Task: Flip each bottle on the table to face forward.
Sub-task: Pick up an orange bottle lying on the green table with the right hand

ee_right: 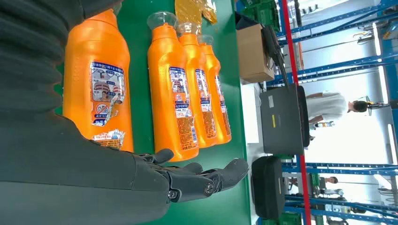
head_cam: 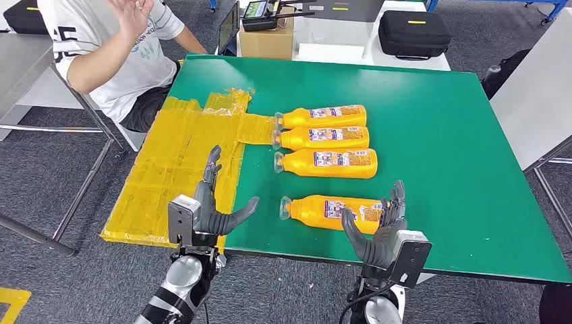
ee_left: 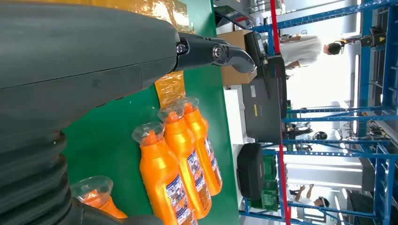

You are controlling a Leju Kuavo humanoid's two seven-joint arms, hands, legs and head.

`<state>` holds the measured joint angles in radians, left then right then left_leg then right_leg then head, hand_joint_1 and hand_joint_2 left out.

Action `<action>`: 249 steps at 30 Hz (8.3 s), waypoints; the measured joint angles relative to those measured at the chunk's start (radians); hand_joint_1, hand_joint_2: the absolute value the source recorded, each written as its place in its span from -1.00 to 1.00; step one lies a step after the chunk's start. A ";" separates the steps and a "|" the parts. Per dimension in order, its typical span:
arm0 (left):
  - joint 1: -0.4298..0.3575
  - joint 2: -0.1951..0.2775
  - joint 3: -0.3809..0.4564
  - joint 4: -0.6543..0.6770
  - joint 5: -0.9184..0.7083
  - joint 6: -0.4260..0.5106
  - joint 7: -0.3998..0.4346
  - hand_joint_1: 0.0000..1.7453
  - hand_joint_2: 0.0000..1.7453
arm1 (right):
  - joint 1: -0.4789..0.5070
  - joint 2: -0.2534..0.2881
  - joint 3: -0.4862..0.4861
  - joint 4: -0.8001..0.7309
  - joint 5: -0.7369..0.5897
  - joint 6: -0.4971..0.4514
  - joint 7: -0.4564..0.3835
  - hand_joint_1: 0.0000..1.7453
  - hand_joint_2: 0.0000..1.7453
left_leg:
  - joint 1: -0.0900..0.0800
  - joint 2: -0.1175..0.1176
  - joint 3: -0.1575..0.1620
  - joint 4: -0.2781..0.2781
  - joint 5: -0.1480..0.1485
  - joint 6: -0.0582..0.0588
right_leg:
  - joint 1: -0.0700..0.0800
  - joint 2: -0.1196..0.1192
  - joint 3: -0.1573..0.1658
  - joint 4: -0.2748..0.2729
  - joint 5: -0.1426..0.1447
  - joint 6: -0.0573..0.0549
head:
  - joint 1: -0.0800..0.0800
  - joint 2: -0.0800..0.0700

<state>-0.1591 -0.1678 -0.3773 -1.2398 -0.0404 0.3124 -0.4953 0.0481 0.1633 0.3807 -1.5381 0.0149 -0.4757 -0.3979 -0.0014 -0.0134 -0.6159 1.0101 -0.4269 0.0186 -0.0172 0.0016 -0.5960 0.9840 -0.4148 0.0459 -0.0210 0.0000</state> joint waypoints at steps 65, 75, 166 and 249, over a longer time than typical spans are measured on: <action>0.033 0.005 0.056 0.000 -0.002 -0.127 0.014 -1.00 1.00 | -0.082 -0.325 -0.064 0.101 0.789 0.358 0.496 -1.00 1.00 | 0.000 -0.001 0.000 0.000 0.000 0.000 | 0.000 0.000 0.001 0.000 0.000 0.000 | 0.000 0.000; 0.034 -0.001 0.066 0.000 -0.002 -0.139 0.014 -1.00 1.00 | -0.115 -0.350 -0.021 0.096 0.880 0.383 0.514 -1.00 1.00 | 0.000 -0.001 0.000 0.000 0.000 0.000 | 0.000 0.000 0.001 0.000 0.000 0.000 | 0.000 0.000; -0.039 -0.017 0.071 0.122 0.090 -0.216 -0.026 -1.00 1.00 | -0.624 -0.524 0.345 0.640 0.479 0.724 0.347 1.00 1.00 | -0.001 -0.002 0.001 0.001 0.001 0.001 | 0.000 -0.001 0.002 -0.001 0.002 0.002 | 0.000 0.000; -0.292 0.020 0.034 0.262 0.318 -0.449 0.142 -1.00 1.00 | -0.409 -0.080 0.160 0.599 0.339 0.246 -0.017 1.00 1.00 | 0.000 -0.003 0.000 0.000 0.002 0.002 | 0.000 -0.002 0.001 0.000 0.002 0.002 | 0.000 0.000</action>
<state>-0.4514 -0.1480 -0.3432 -0.9773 0.2780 -0.1362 -0.3533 -0.3610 0.0833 0.5406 -0.9386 0.3535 -0.2297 -0.4150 -0.0016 -0.0160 -0.6164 1.0105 -0.4246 0.0201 -0.0173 -0.0001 -0.5950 0.9839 -0.4131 0.0478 -0.0210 -0.0001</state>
